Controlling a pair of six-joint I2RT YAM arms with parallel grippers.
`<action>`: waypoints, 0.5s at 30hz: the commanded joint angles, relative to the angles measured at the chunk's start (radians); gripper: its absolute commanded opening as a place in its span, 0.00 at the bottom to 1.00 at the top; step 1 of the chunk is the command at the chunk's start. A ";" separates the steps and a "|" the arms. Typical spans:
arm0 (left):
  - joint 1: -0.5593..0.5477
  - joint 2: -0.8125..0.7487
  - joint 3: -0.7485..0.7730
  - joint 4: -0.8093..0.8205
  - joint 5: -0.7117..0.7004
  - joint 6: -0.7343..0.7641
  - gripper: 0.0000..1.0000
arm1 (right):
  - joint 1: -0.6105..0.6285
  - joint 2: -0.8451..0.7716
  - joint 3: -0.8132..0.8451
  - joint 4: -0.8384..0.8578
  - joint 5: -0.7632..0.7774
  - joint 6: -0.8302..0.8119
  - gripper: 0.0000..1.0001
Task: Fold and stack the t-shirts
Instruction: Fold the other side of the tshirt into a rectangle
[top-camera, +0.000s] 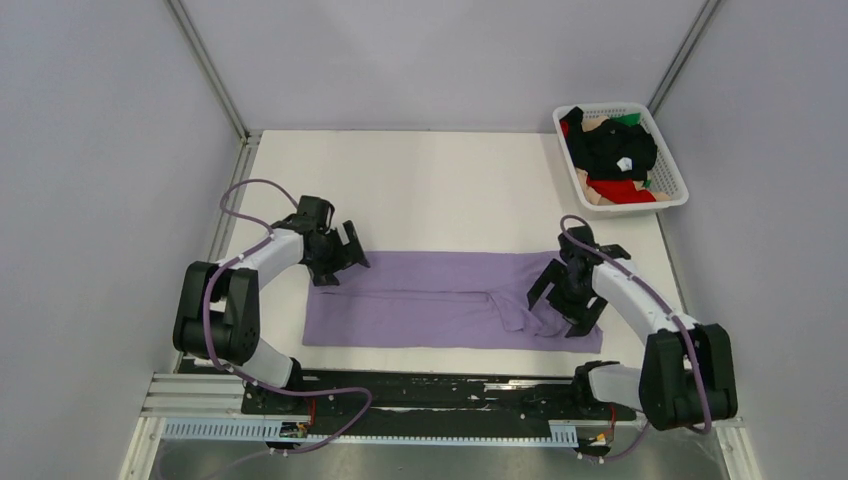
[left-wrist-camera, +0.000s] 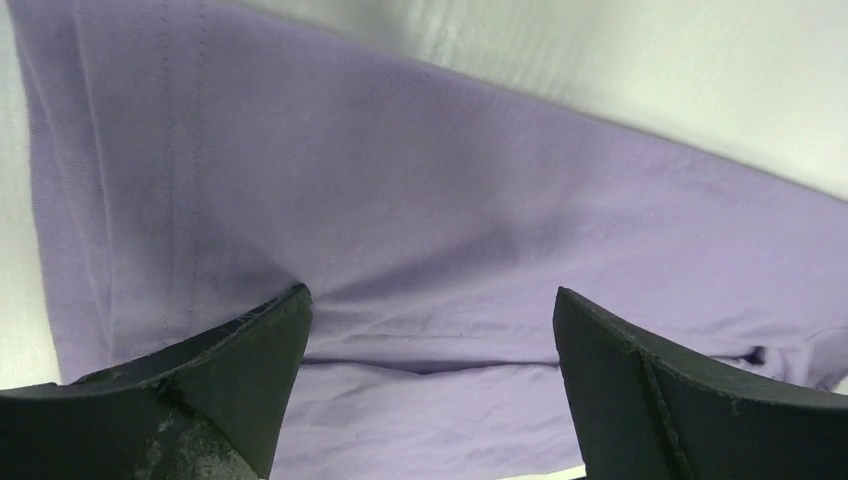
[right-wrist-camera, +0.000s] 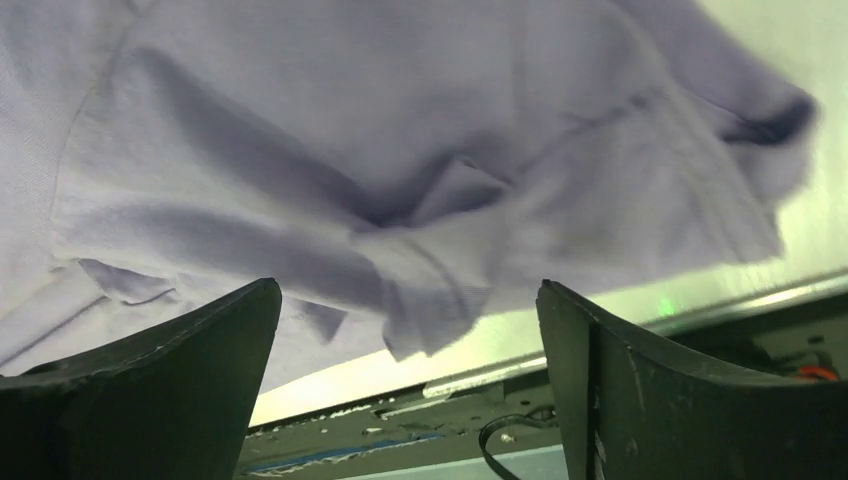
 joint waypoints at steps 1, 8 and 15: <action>0.078 0.035 -0.037 0.012 -0.052 0.033 1.00 | -0.062 -0.134 0.004 -0.141 0.045 0.108 1.00; 0.123 0.007 -0.004 -0.031 -0.093 0.066 1.00 | -0.094 -0.201 0.089 -0.093 0.053 0.036 1.00; 0.123 -0.015 -0.003 -0.015 -0.039 0.070 1.00 | -0.006 -0.191 0.120 0.237 -0.350 -0.137 1.00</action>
